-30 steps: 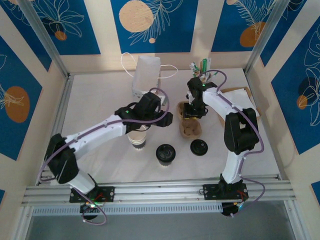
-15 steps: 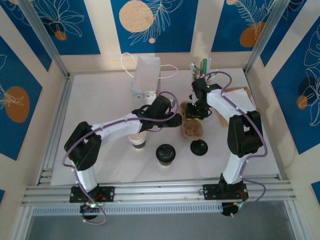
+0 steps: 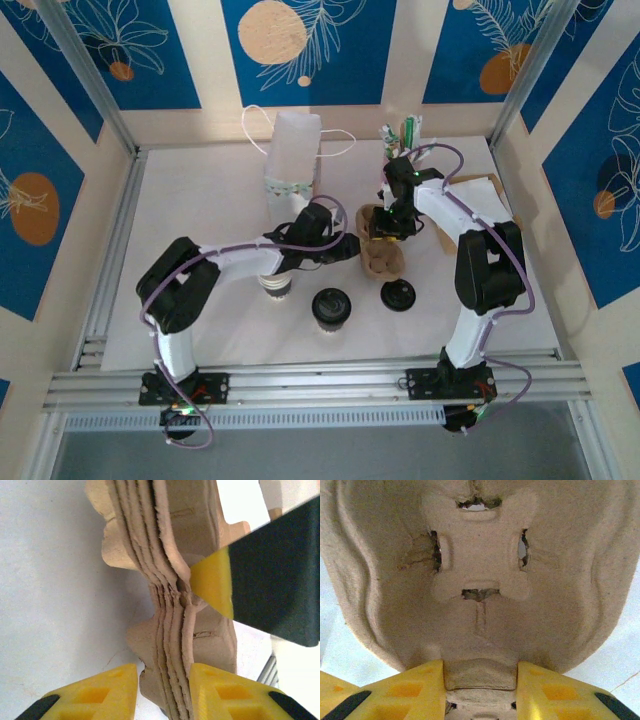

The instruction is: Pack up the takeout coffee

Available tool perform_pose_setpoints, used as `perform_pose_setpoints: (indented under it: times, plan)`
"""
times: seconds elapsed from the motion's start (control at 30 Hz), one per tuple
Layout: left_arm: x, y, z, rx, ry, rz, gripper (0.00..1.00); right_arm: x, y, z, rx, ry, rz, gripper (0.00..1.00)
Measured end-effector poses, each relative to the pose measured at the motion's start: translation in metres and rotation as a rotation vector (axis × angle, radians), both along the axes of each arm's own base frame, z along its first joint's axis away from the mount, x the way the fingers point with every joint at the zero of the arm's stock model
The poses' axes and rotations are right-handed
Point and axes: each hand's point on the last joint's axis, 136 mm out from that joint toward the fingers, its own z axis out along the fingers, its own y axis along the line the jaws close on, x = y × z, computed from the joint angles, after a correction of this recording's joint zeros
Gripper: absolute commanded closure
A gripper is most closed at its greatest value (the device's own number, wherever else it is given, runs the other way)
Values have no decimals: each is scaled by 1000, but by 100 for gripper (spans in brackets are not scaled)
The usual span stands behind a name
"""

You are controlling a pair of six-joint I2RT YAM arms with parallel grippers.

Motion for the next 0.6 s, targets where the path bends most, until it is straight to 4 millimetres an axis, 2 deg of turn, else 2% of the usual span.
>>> perform_pose_setpoints:
  times: [0.23,0.6]
  plan:
    - [5,-3,10,-81,-4,-4,68,-1,0,-1,1,3,0,62]
    - [-3,-3,3,-121,26,-20,66,-1,-2,0,4,2,-5,63]
